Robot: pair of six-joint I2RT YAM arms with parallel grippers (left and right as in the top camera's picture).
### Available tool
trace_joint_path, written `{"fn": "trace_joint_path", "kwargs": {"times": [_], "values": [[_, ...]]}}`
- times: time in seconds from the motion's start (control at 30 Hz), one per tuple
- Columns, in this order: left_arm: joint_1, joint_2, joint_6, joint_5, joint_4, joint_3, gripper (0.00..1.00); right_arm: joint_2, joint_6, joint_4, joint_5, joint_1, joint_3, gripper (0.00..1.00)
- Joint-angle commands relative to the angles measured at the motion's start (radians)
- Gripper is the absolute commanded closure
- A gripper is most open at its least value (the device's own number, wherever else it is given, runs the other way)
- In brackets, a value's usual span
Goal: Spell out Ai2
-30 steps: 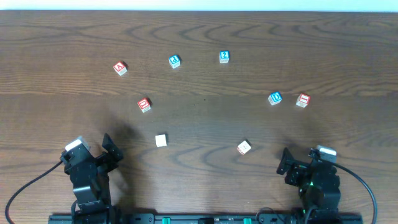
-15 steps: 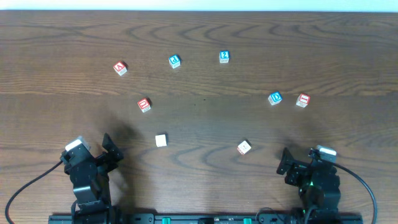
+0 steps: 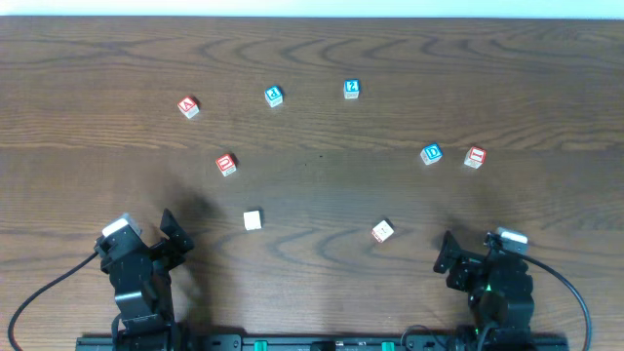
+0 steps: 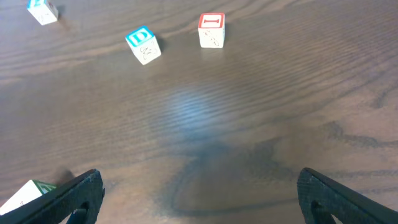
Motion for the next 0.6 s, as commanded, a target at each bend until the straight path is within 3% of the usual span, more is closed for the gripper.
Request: {"fn": "trace_joint_path", "kwargs": {"times": [0.0,0.13,0.57], "values": [[0.003,-0.006,0.018,0.0,-0.003,-0.023,0.05,-0.007,0.095,0.016,-0.005,-0.008,-0.009,0.01],[0.003,-0.006,0.018,0.0,-0.003,-0.023,0.05,-0.007,0.191,0.057,-0.005,-0.008,-0.009,0.01],[0.003,-0.006,0.018,0.0,-0.003,-0.023,0.05,-0.007,0.142,0.455,-0.072,-0.008,-0.009,0.01]]}}
